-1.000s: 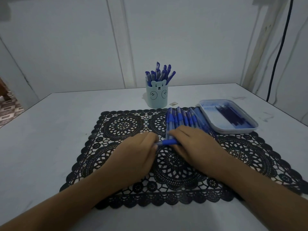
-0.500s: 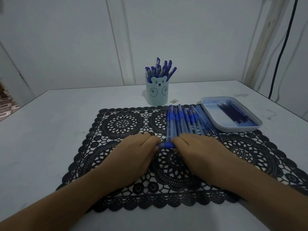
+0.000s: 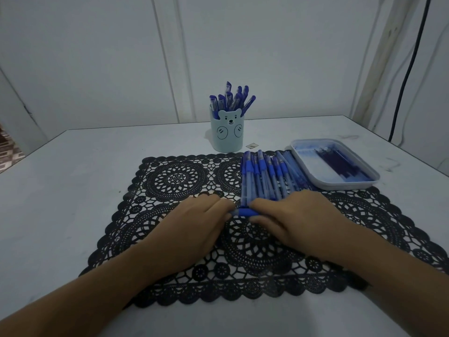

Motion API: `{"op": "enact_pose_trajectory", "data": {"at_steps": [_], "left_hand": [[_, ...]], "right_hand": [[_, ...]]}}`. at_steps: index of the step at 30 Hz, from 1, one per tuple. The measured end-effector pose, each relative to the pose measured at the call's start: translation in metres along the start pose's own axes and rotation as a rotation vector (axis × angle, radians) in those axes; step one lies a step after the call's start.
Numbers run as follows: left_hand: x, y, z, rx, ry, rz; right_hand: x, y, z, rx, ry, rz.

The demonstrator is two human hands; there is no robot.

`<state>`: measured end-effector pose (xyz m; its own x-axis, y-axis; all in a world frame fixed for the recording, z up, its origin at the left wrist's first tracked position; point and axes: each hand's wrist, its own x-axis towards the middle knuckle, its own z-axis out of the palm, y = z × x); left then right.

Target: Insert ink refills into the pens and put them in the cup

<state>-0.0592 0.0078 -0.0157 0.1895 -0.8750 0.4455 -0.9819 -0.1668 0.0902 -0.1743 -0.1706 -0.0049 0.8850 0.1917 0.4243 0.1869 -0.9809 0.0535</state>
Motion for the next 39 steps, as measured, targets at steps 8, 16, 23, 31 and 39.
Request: {"op": "enact_pose_trajectory", "data": {"at_steps": [8,16,23,31,39], "left_hand": [[-0.001,-0.005,0.003,-0.064,0.094,-0.209],[0.001,-0.008,0.002,-0.215,0.169,-0.379],[-0.001,-0.006,0.002,-0.178,0.133,-0.248],[0.0,-0.001,-0.001,-0.123,0.059,-0.078],[-0.003,0.0,-0.003,-0.198,0.052,-0.123]], "right_hand": [[0.003,0.004,-0.009,0.193,-0.069,0.333],[0.003,0.006,-0.004,0.151,-0.146,0.227],[0.005,0.005,-0.008,0.276,-0.037,0.318],[0.007,-0.006,-0.014,0.625,0.049,0.475],[0.006,-0.003,-0.014,0.664,0.119,0.412]]}}
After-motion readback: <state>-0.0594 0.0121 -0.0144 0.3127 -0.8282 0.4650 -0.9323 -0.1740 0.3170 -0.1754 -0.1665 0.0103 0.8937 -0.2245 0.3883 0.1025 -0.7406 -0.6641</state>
